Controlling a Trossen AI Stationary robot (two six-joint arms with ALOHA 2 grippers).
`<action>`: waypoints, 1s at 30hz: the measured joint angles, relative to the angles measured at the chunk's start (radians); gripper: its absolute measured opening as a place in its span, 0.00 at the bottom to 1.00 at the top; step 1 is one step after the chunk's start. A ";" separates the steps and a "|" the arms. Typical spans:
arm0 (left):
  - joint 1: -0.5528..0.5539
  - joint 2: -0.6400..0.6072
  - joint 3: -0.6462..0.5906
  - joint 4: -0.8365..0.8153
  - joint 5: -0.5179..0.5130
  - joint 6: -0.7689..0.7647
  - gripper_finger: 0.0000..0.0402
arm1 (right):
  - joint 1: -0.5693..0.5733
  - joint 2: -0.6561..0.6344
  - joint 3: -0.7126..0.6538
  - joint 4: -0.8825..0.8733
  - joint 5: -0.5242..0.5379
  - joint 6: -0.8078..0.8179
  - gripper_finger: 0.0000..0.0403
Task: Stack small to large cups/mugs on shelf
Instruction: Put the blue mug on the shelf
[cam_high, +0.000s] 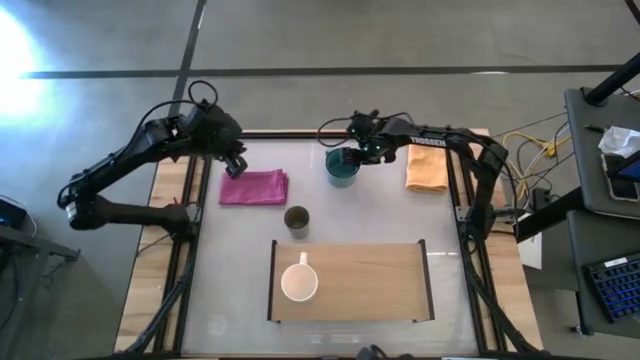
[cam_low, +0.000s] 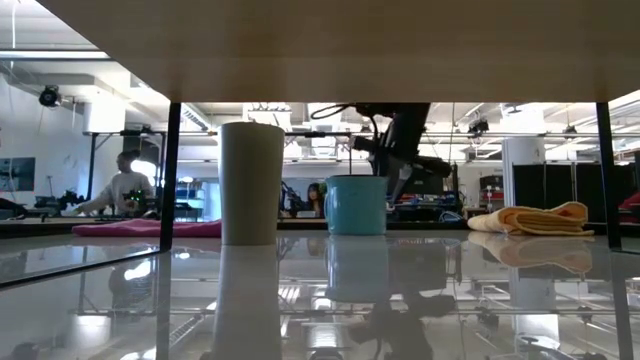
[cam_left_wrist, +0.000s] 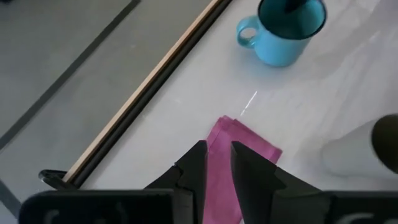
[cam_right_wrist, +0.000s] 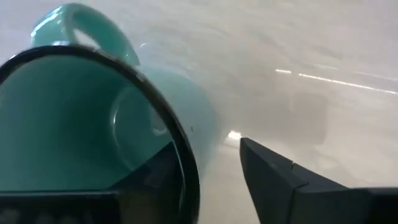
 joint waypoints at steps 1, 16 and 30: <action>0.008 -0.001 -0.007 0.005 0.001 0.002 0.14 | 0.000 0.006 0.000 0.007 -0.005 0.006 0.34; 0.042 0.002 -0.047 0.069 0.031 0.041 0.14 | 0.111 -0.080 -0.004 -0.163 0.139 0.098 0.05; 0.055 0.088 -0.102 0.151 0.028 0.080 0.14 | 0.449 -0.449 0.032 -0.419 0.336 0.707 0.05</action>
